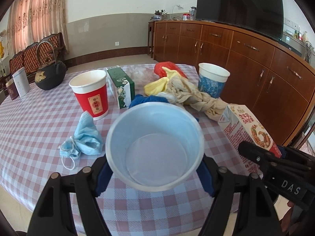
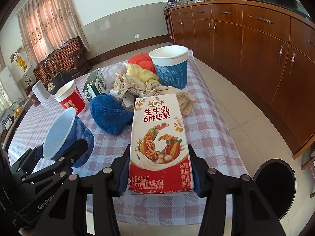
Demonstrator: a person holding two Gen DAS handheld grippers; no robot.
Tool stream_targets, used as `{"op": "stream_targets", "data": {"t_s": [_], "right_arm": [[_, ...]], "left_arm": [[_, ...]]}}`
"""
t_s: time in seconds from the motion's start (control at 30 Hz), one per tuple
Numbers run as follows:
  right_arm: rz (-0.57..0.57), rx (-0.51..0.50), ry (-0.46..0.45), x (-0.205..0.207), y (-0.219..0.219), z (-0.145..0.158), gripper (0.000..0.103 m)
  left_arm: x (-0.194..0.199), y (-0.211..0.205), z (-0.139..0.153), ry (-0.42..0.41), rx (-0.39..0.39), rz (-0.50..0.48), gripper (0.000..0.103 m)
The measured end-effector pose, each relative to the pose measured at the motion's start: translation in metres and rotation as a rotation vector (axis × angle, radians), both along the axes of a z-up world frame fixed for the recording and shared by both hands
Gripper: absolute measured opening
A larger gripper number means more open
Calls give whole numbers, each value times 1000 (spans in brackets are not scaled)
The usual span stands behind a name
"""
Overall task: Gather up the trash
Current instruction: 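Carry the blue bowl and milk carton over the black trash bin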
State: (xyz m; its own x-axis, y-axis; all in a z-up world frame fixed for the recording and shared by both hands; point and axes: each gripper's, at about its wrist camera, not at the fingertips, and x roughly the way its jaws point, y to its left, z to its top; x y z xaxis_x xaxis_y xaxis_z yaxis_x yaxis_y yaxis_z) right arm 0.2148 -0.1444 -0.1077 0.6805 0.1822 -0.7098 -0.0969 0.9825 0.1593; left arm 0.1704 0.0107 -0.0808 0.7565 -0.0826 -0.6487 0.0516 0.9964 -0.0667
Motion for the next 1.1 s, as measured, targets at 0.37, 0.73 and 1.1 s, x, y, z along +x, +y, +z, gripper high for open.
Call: {"op": "stream_targets", "data": {"t_s": [0.37,0.73,1.1], "right_arm": [[-146,41,-46,-38,-69,18,53],[-404,60,-38,-84,-182,15,53],[-635,74,70,-137,-298,-30,53]], "left_arm": [[-5,-67,7,-6,-12,-143,75],[-14,-184,11,19,-45,-397,75],[-19,-280,-22,125,-30,-604,75]]}}
